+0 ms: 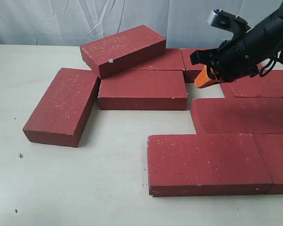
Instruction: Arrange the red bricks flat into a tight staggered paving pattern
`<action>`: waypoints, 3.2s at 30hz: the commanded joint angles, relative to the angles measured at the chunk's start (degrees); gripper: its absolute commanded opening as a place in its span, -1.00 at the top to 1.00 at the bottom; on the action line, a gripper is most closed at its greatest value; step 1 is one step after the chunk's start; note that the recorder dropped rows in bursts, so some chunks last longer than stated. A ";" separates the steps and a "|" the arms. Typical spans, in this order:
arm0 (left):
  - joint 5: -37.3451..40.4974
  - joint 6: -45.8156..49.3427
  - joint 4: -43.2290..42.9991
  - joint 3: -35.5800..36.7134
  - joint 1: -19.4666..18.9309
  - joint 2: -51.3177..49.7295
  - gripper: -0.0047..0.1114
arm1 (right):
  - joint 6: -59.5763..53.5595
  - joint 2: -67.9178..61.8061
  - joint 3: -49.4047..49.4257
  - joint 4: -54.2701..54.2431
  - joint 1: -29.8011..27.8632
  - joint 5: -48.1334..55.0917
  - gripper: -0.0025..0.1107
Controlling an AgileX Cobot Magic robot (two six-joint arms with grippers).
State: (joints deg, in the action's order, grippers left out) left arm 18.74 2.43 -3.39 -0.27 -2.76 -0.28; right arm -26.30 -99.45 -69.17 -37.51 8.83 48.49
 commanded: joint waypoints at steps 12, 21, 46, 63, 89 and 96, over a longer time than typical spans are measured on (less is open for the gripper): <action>-17.15 -0.07 -0.50 0.27 -0.01 0.28 0.92 | 4.11 5.13 -0.13 4.55 -0.30 2.27 0.97; -20.21 -0.07 -0.50 0.27 -0.01 0.28 0.92 | 4.11 5.13 -0.13 4.61 -0.30 2.15 0.97; -15.17 -0.94 2.44 -9.03 -0.01 -0.75 0.92 | 4.11 5.13 -0.13 4.83 -0.30 1.94 0.97; 1.03 -5.08 2.95 -17.43 -0.01 -9.74 0.92 | 4.11 5.13 -0.13 4.72 -0.30 1.68 0.97; 21.32 -7.75 6.58 -40.26 -0.01 -51.80 0.92 | 4.11 5.00 -0.13 4.83 -0.15 2.16 0.97; 24.03 -4.09 9.74 -45.50 1.23 -65.55 0.92 | 4.11 4.99 -0.13 4.83 -0.15 3.24 0.97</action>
State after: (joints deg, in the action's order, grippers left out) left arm 42.19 -3.55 4.35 -43.84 -2.65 -61.52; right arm -22.09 -94.97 -69.17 -33.10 8.83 51.02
